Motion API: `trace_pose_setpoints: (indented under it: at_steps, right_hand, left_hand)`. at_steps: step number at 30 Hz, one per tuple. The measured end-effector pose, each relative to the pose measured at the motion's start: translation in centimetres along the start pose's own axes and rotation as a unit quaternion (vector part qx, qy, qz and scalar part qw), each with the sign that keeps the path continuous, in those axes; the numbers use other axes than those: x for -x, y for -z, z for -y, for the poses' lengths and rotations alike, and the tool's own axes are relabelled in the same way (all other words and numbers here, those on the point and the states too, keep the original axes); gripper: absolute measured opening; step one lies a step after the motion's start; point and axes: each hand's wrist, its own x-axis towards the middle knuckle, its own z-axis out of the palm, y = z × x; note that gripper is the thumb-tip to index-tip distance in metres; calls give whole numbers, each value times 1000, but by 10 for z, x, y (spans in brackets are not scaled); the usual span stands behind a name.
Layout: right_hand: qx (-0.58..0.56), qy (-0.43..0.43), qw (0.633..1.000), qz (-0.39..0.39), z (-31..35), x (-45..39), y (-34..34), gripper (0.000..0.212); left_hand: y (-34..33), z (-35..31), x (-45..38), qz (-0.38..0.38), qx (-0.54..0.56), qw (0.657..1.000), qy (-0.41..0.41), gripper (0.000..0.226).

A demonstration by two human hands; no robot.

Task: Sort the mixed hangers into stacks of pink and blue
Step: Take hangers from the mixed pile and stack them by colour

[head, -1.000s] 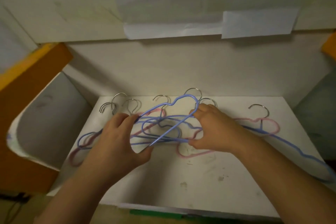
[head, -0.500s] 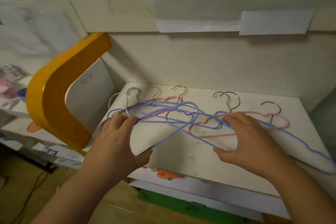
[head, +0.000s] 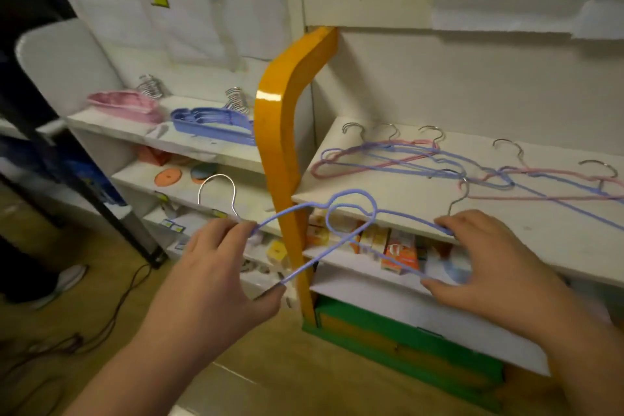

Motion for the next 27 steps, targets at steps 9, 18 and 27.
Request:
trace_pose_setpoints:
  at_steps: [9,18,27]
  right_hand:
    - [-9,84,996,41,148,-27,-33,81]
    - [-41,146,988,31,241,-132,-91,88]
    - [-76,127,988,41,279,-292,-142,85]
  left_hand:
    - [42,121,69,-44,-14,993,110,87]
    - [49,221,23,-67,6,984,166,83]
    - [51,335,-105,-32,-16,980,194,91]
